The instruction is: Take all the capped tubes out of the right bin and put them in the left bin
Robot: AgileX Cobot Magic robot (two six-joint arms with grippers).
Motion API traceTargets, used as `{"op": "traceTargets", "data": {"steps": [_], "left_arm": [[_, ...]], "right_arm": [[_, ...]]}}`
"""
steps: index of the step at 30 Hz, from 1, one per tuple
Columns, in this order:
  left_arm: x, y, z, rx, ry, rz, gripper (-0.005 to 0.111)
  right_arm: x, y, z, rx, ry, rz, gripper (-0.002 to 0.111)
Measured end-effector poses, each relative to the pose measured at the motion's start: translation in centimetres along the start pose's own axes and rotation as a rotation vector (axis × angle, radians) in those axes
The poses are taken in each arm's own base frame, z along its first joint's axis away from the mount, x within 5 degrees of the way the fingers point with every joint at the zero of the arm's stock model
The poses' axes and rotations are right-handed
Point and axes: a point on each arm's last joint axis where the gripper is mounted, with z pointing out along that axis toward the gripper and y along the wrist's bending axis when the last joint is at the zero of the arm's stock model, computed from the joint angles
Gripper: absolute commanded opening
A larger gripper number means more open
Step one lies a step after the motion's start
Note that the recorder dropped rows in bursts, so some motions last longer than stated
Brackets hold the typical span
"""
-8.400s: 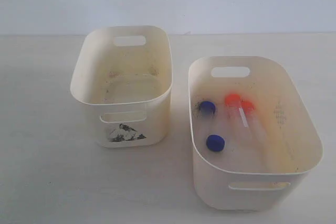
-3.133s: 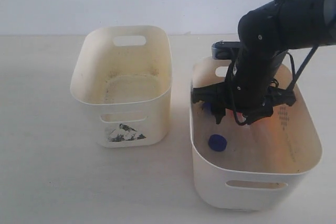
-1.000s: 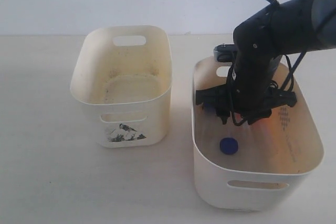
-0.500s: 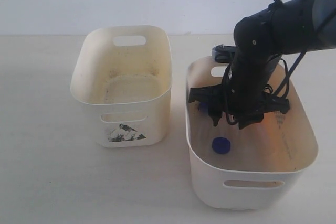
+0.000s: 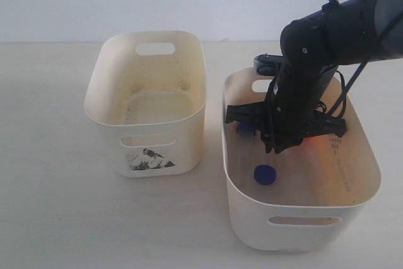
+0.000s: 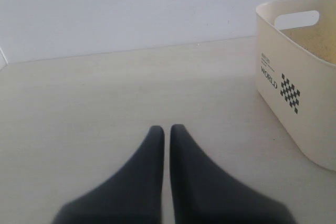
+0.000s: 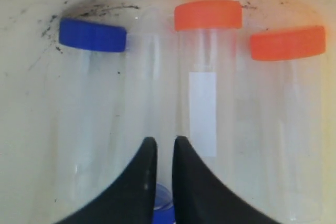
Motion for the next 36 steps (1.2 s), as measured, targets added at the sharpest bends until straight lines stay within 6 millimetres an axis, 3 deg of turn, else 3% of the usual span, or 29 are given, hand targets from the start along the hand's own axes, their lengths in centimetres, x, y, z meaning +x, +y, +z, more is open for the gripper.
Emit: {"op": "traceTargets", "data": {"steps": [3, 6, 9, 16, 21, 23, 36], "left_arm": [[0.0, 0.0, 0.0, 0.000, 0.000, 0.000, 0.004], [0.0, 0.0, 0.0, 0.000, 0.000, 0.000, 0.004], [0.0, 0.0, 0.0, 0.000, 0.000, 0.000, 0.004], [0.0, 0.0, 0.0, 0.000, 0.000, 0.000, 0.004], [0.0, 0.0, 0.0, 0.000, 0.000, 0.000, 0.004], [0.0, 0.0, 0.0, 0.000, 0.000, 0.000, 0.004], [0.0, 0.0, 0.0, 0.000, 0.000, 0.000, 0.004]], "right_arm": [[0.0, 0.0, 0.0, 0.000, 0.000, -0.010, 0.011], [0.0, 0.0, 0.0, -0.004, 0.003, -0.013, 0.036], [0.1, 0.2, 0.0, -0.022, 0.012, -0.017, 0.048], [0.0, 0.4, 0.0, -0.040, -0.004, -0.019, 0.046], [-0.4, 0.2, -0.9, -0.038, -0.053, -0.054, 0.026], [-0.4, 0.2, -1.1, -0.038, -0.061, -0.059, 0.022], [-0.1, -0.3, -1.2, 0.015, -0.022, -0.078, 0.022]]}}
